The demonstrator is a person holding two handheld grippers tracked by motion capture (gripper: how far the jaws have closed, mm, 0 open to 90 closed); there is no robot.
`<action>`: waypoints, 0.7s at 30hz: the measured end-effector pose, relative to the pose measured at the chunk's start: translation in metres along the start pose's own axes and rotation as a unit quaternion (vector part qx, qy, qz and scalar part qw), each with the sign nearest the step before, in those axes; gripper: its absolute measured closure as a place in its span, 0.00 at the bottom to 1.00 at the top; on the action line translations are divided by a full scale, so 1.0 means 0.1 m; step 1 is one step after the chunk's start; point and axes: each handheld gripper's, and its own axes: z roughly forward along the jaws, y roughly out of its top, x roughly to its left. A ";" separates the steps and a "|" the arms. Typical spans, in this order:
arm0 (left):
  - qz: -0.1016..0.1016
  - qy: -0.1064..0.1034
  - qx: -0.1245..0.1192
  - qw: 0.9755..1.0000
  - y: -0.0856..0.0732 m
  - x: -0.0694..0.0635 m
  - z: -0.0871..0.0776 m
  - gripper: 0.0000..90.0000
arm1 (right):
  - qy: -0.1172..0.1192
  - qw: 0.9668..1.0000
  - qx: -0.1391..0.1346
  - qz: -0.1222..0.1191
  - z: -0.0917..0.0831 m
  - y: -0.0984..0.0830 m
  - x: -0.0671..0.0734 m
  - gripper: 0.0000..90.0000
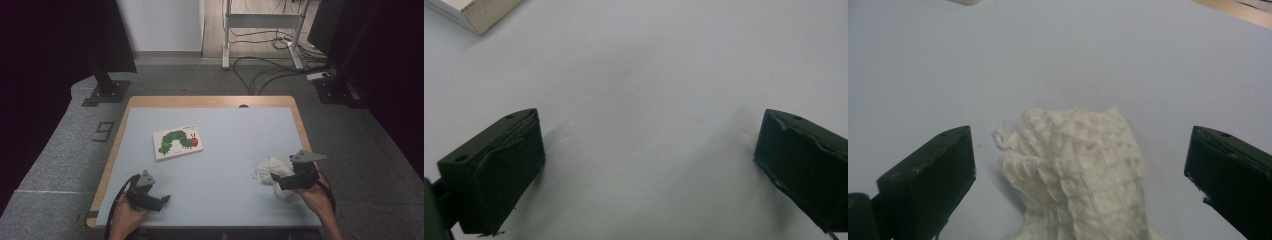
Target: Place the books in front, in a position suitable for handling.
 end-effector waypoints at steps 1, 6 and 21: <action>0.000 0.000 0.000 1.000 0.00 0.00 0.00 0.00 | 0.003 1.000 0.000 -0.002 0.01 0.02 0.01 0.00; -0.003 -0.001 0.000 1.000 0.00 0.00 0.00 0.00 | 0.013 1.000 -0.002 -0.006 0.05 0.10 0.07 0.02; -0.021 -0.014 -0.018 1.000 0.13 0.22 -0.09 0.00 | 0.052 0.998 -0.008 -0.034 0.33 0.37 0.29 0.04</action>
